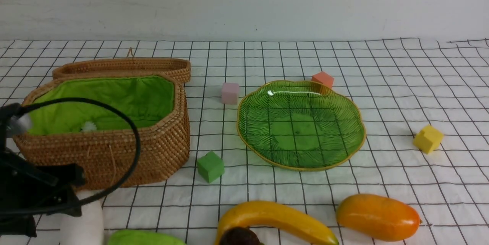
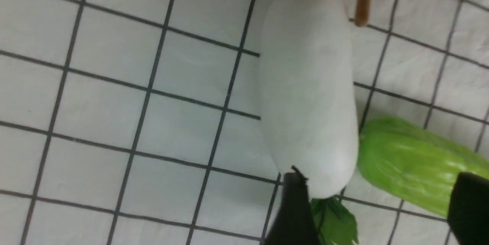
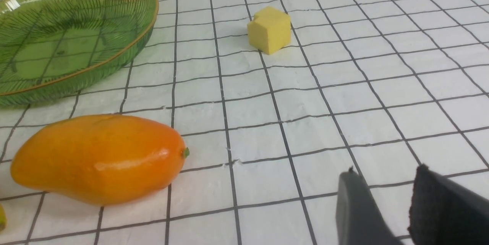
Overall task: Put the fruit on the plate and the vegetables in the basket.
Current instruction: Take a daikon with your left arm and place it on the basket on the left.
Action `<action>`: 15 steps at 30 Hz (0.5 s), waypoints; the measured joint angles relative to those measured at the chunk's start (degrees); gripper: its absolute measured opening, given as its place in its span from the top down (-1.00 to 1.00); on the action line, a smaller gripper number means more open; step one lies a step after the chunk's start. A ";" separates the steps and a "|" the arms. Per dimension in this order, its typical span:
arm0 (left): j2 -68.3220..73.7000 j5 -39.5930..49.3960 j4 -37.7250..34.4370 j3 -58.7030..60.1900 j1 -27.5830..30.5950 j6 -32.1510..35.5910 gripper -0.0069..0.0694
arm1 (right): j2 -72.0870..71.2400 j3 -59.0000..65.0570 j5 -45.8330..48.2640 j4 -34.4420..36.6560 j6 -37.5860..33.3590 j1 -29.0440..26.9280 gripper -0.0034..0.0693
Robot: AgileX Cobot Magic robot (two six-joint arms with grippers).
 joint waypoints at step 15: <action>17.60 -6.99 -1.94 0.00 0.00 4.36 -0.53 | 0.00 0.00 0.00 0.00 -0.01 0.00 0.25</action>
